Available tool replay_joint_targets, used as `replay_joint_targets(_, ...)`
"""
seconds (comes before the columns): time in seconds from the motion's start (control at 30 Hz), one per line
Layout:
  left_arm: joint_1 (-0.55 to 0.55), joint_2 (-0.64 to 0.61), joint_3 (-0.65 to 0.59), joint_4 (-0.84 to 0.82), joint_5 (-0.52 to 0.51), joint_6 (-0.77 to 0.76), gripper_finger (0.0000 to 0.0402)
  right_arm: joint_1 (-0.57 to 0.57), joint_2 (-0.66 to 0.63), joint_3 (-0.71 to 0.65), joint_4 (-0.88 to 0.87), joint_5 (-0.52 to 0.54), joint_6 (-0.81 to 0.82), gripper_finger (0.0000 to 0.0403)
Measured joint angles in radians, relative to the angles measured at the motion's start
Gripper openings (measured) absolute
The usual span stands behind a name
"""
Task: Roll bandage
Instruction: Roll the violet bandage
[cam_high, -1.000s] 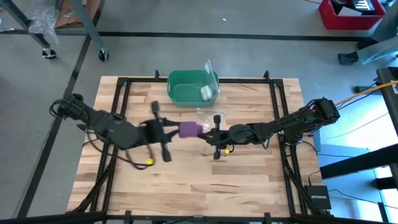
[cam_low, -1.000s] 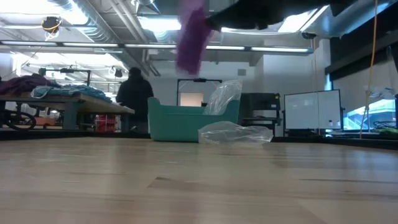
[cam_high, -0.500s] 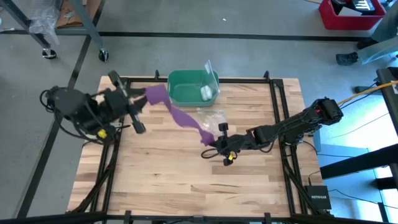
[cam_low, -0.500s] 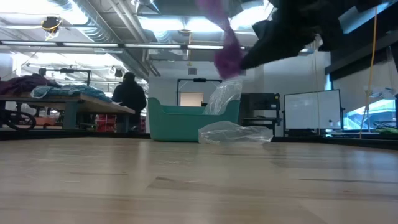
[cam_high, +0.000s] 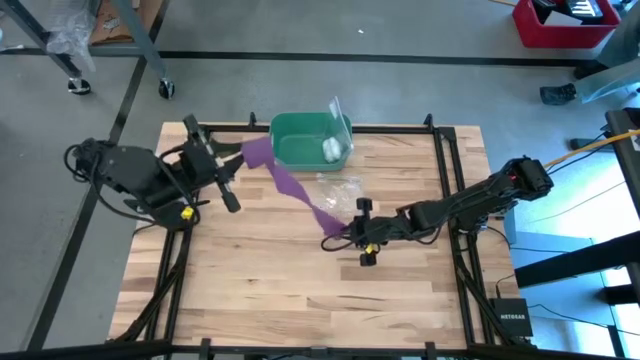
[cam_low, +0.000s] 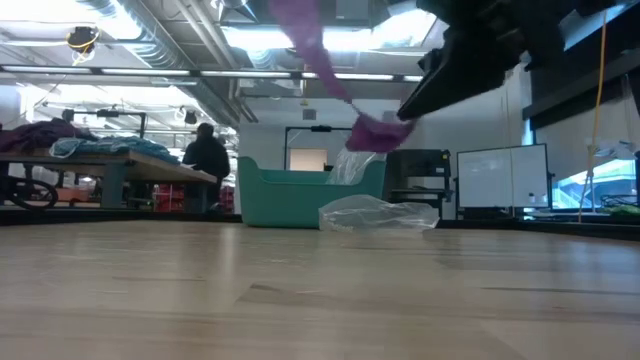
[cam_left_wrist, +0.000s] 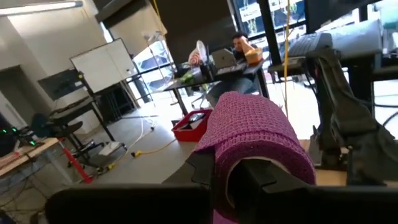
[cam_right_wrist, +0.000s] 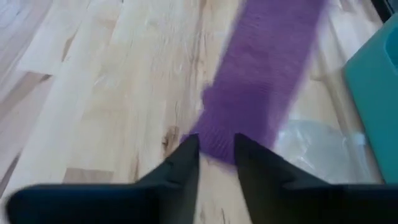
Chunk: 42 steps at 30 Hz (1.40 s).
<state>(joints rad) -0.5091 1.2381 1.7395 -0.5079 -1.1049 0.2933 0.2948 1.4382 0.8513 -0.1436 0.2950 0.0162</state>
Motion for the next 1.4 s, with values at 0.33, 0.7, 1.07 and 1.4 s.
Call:
replay_joint_targets(0.33,0.013,0.02,0.0,-0.044,0.218,-0.055,0.0021,0.0,-0.168,0.318,-0.423,-0.018,-0.089,0.0205)
replay_joint_targets(0.7,0.047,0.099,0.0,-0.008,0.265,-0.034,0.0021,-0.101,-0.186,0.186,0.219,-0.135,-0.301,0.0209)
replay_joint_targets(1.07,0.004,0.083,-0.223,0.131,0.143,-0.018,0.001,-0.227,-0.143,0.016,0.603,-0.363,-0.248,0.0209)
replay_joint_targets(1.4,-0.041,0.083,-0.523,0.606,0.182,0.167,0.0016,-0.21,-0.144,0.018,0.481,-0.38,-0.209,0.0209)
